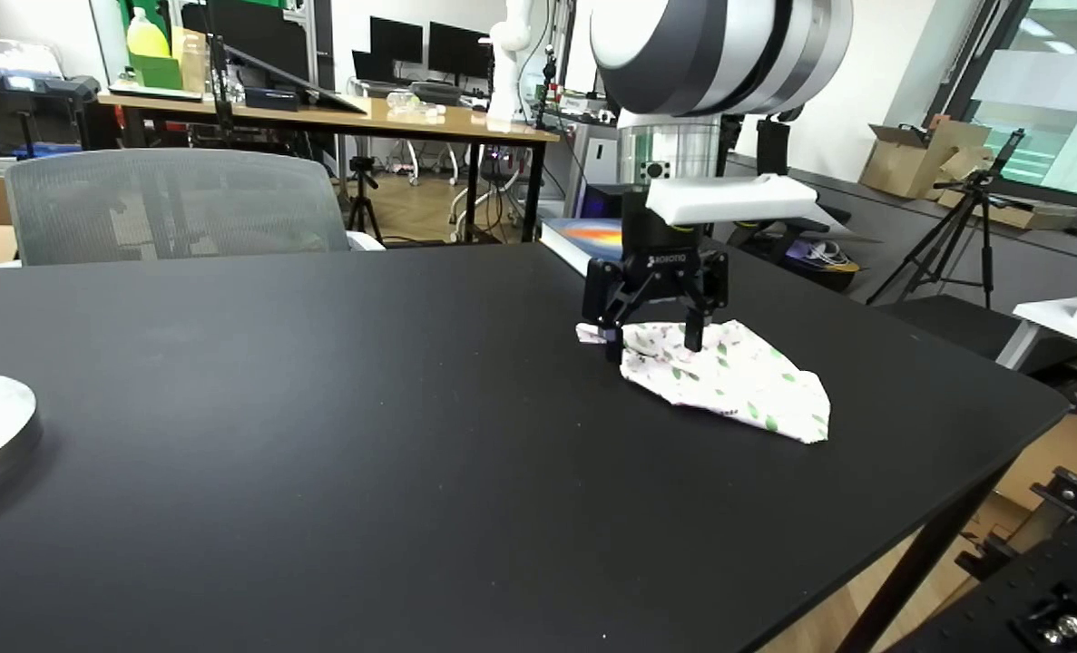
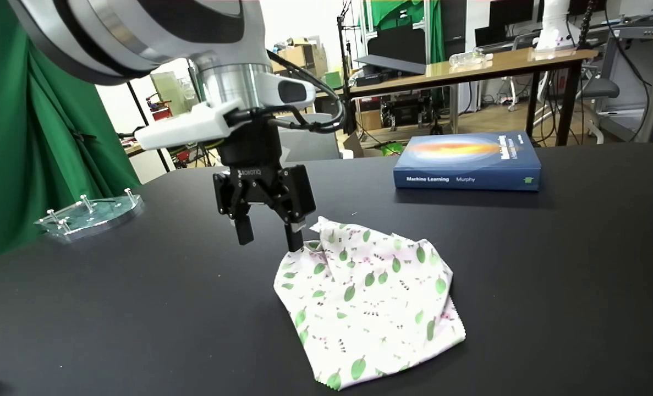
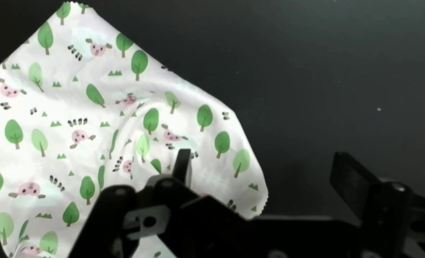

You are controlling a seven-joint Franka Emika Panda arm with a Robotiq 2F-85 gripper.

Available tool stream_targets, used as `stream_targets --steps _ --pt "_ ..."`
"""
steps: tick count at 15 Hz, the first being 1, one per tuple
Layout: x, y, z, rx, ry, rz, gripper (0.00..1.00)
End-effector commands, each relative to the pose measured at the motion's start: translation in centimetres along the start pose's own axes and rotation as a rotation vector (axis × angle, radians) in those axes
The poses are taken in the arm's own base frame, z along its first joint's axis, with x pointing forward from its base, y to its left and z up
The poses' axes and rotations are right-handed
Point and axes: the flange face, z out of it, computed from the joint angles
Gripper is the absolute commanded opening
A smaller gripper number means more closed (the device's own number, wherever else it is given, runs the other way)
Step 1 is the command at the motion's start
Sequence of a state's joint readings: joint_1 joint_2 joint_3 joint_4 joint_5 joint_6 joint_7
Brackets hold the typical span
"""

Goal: Spread the cloth

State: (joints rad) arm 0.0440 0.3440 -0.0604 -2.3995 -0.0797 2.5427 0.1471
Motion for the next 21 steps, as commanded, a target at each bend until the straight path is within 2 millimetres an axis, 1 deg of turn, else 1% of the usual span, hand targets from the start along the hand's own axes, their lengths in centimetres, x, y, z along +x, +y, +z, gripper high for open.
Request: stream_targets --steps 1,2,3,4,5,7,10,11,13,14,15,16,18,21 --pt "0.0 0.5 1.4 -0.009 -0.028 -0.015 1.0" --pt "0.0 0.6 1.9 -0.012 -0.037 -0.016 1.0" --pt "0.0 0.8 2.2 -0.013 -0.044 -0.015 0.86" --pt "0.0 0.9 2.6 -0.013 -0.05 -0.015 0.75" --pt "0.0 1.1 2.9 -0.016 -0.055 -0.013 0.68" --pt "0.0 1.5 3.5 -0.017 -0.064 -0.01 0.53" --pt "0.1 1.9 3.9 -0.017 -0.072 -0.005 0.32" --pt "0.1 1.9 3.8 -0.018 -0.07 -0.004 0.25" --pt "0.3 1.9 3.6 -0.018 -0.064 -0.005 0.13" --pt "0.4 1.9 3.4 -0.018 -0.059 -0.006 0.05" --pt "0.5 1.8 3.2 -0.018 -0.055 -0.007 0.01" --pt "0.7 1.7 2.9 -0.018 -0.049 -0.011 0.0" --pt "1.1 1.3 2.4 -0.02 -0.039 -0.019 0.0" --pt "2.0 0.0 1.6 -0.017 -0.018 -0.049 0.0"
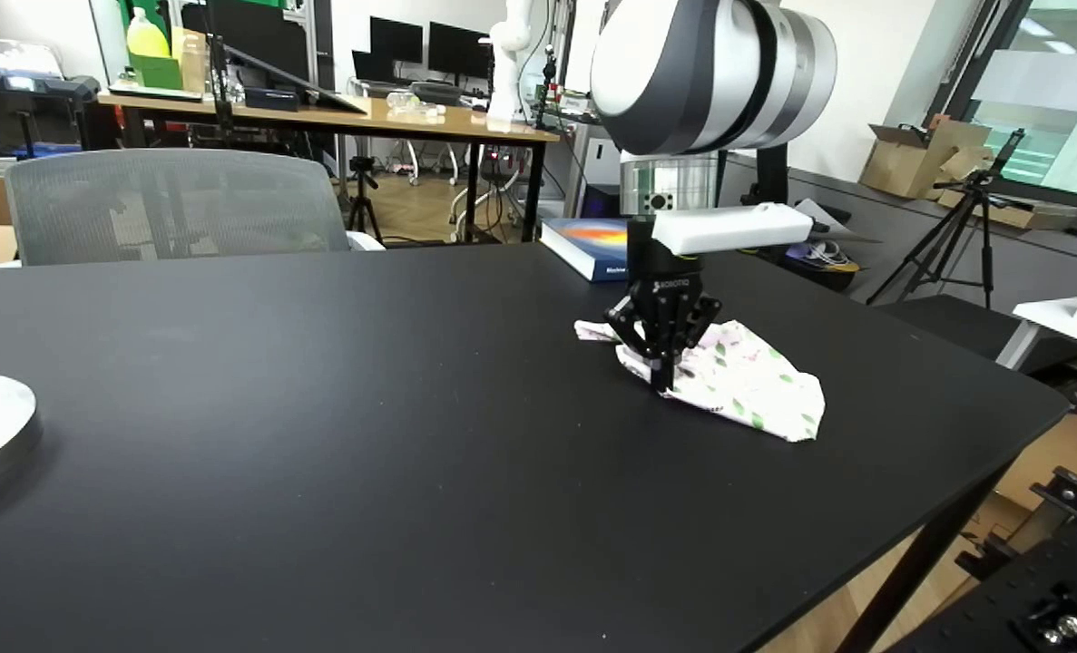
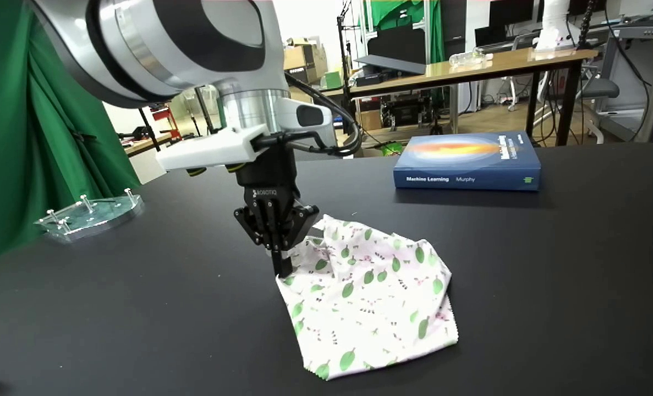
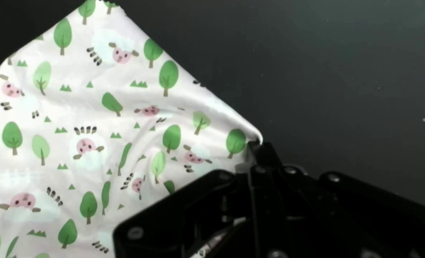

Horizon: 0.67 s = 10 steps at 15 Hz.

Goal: Spread the cloth

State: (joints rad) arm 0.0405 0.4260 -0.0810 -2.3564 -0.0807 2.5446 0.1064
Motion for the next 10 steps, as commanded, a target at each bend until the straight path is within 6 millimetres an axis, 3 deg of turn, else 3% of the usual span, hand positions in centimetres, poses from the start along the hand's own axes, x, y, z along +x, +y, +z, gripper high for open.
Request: stream_targets --steps 1,7,10 --pt "1.3 -1.6 -1.4 -0.005 0.028 -0.043 0.0" --pt "2.4 -6.6 -4.6 0.027 0.108 -0.159 0.0" --pt "2.6 -9.6 -4.8 0.044 0.112 -0.254 0.0"
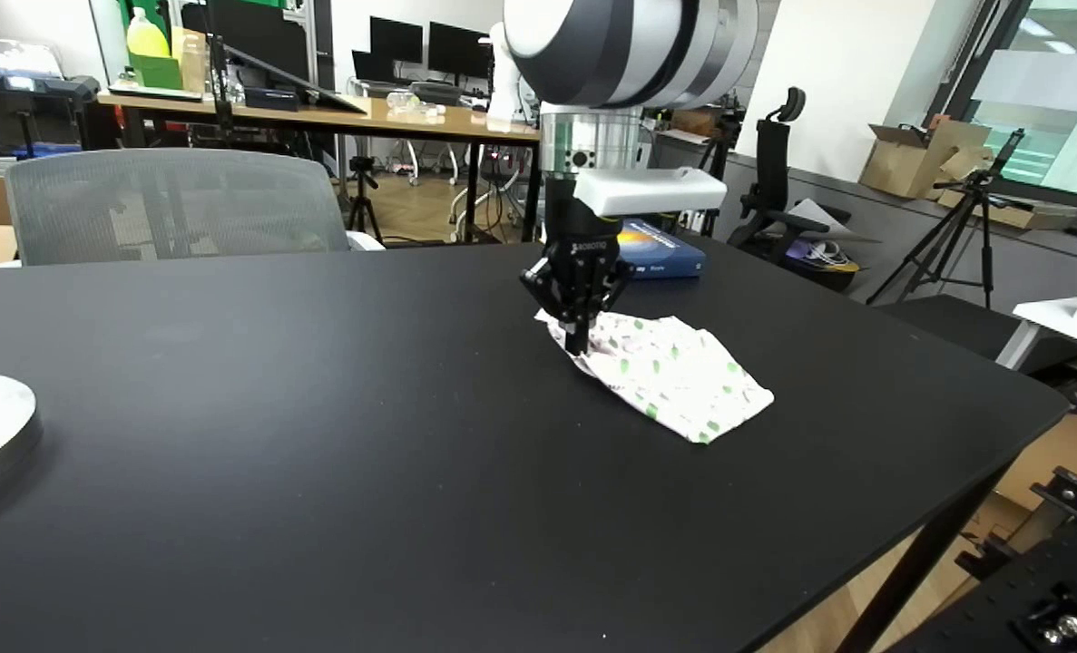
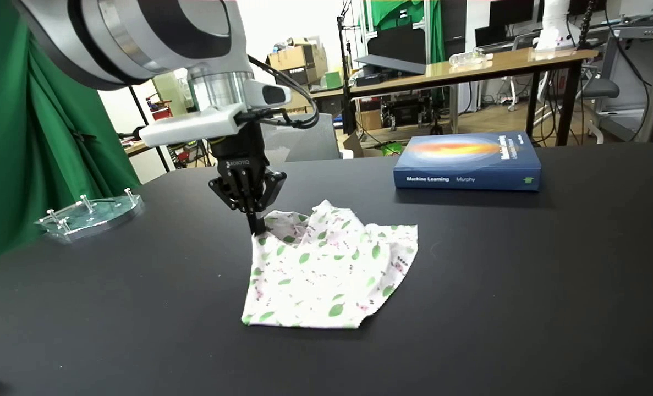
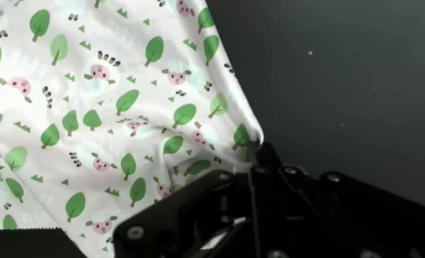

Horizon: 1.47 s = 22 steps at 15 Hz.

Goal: Spread the cloth

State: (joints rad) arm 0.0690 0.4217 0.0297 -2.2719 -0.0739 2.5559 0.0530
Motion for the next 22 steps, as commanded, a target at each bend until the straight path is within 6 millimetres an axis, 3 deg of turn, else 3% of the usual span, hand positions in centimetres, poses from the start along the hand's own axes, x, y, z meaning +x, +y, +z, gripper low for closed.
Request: stream_targets --steps 1,5,9,10,11,15,22 --pt "0.7 -3.1 -0.7 0.037 0.004 -0.121 0.0" --pt "0.0 -6.3 0.2 0.052 -0.053 -0.314 0.0" --pt "-0.5 -6.9 0.7 0.049 -0.088 -0.368 0.0" --pt "-0.6 -6.9 0.6 0.05 -0.093 -0.372 0.07" --pt "-0.7 -6.9 0.4 0.053 -0.1 -0.377 0.27" --pt "-1.5 -7.2 -1.7 0.038 -0.087 -0.389 0.52" --pt "-3.4 -7.0 -7.2 -0.093 -0.042 -0.331 0.98"
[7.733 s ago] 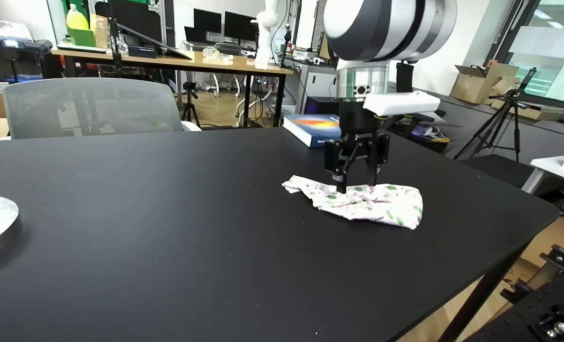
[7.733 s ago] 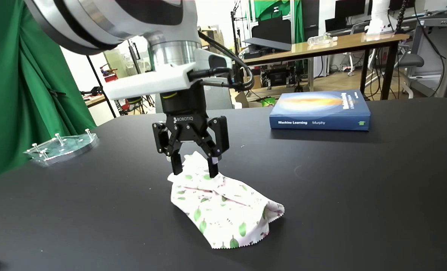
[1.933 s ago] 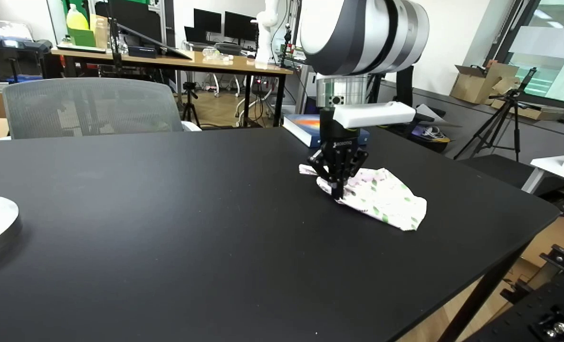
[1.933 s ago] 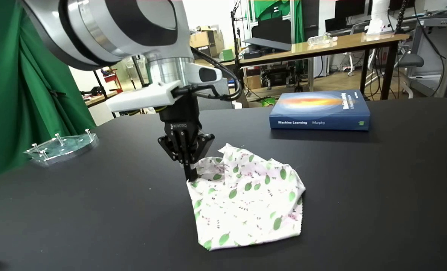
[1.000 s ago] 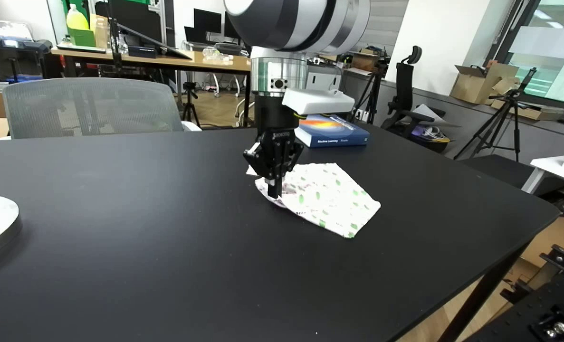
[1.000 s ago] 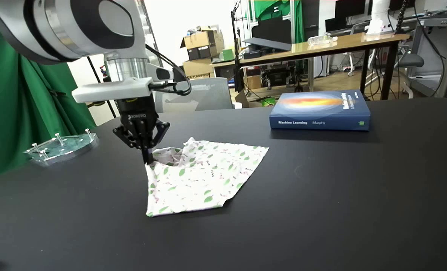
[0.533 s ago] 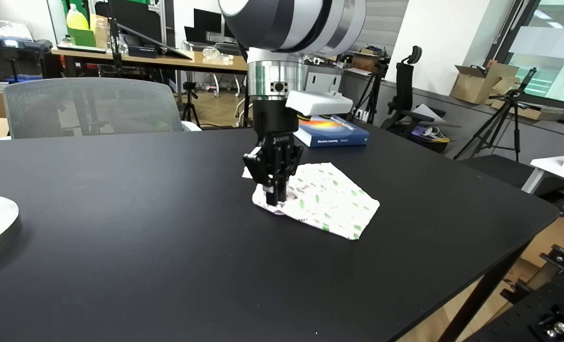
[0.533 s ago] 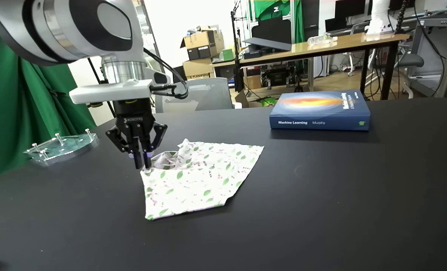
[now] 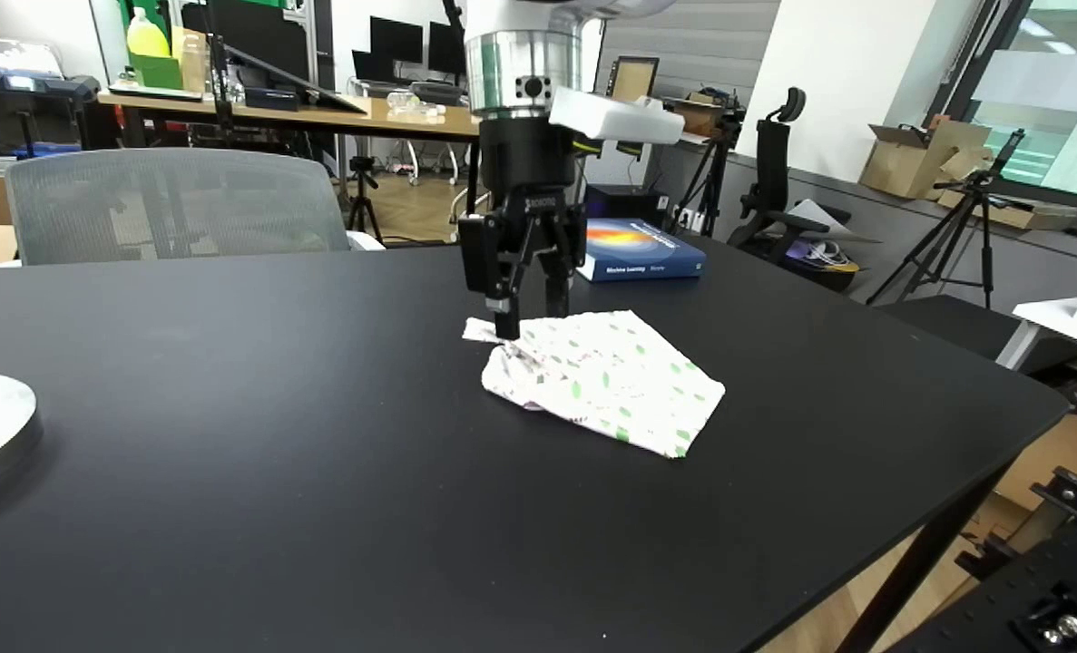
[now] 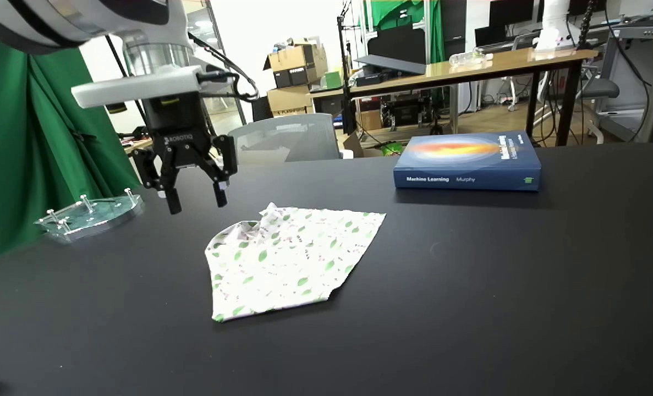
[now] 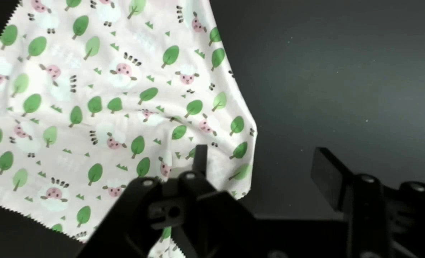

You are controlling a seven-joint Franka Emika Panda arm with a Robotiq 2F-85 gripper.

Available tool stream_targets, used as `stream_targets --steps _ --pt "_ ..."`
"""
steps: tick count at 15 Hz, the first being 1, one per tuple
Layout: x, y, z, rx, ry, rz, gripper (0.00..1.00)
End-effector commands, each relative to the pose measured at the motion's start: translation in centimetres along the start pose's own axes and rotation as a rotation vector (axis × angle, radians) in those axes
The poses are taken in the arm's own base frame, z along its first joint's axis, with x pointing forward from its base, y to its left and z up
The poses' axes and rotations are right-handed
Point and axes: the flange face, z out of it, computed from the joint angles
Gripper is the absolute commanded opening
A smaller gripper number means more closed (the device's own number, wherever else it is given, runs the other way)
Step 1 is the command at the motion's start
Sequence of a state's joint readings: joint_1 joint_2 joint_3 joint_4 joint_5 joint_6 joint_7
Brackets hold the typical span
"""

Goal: Spread the cloth

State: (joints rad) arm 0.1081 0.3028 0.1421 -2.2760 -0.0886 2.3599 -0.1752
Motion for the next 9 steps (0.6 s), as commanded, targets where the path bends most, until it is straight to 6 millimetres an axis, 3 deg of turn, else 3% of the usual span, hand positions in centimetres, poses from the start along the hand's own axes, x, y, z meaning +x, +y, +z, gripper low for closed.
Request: stream_targets --steps 1,4,9 --pt "-2.2 0.1 -2.8 -0.134 0.031 0.066 1.0" --pt "-3.5 1.0 -3.4 -0.249 0.077 0.16 1.0" --pt "-6.0 2.5 -2.1 -0.329 0.115 0.348 1.0"
